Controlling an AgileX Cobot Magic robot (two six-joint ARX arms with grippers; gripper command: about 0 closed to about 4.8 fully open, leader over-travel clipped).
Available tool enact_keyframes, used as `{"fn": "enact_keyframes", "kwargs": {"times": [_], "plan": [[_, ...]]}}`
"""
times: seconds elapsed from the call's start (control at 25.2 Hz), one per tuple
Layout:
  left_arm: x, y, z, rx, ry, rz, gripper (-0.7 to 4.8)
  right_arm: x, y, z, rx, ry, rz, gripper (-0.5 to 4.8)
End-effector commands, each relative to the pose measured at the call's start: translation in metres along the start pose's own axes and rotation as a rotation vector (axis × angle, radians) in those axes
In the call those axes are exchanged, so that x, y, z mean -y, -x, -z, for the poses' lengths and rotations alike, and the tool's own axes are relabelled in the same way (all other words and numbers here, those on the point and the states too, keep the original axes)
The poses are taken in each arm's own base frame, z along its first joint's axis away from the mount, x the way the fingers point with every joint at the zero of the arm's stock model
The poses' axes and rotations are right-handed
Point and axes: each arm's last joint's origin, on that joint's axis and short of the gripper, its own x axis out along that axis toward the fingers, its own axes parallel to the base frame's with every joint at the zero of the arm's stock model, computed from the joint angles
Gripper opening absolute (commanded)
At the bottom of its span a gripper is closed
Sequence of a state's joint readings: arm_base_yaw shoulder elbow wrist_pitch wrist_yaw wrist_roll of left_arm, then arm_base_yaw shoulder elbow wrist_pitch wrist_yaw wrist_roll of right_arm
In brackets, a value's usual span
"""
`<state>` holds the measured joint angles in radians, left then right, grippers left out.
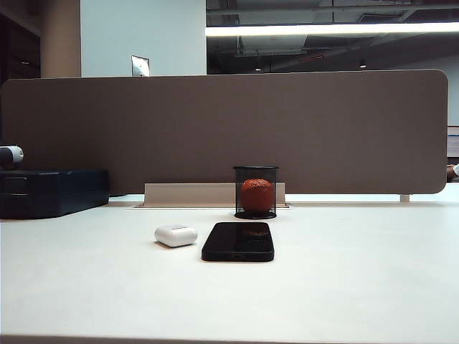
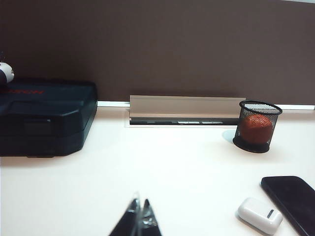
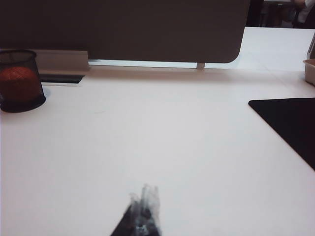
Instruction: Find the wireless headphone case on the desktop and place it on the left side of the phone.
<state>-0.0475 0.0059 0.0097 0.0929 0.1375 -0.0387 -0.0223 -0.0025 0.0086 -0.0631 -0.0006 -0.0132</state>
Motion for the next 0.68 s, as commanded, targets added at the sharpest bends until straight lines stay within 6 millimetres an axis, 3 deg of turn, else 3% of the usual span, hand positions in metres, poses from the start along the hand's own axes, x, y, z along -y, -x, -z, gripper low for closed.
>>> {"fn": "enact_keyframes", "kwargs": {"times": [0.04, 0.68], "plan": [[0.0001, 0.0, -0.0016, 0.01, -0.002, -0.001, -0.05, -0.0001, 0.0004, 0.0026, -0.037, 0.002, -0.002, -0.08], [0.0001, 0.0001, -0.0016, 0.011, -0.002, -0.001, -0.05, -0.0001, 0.0004, 0.0021, -0.033, 0.003, 0.0, -0.09]]}}
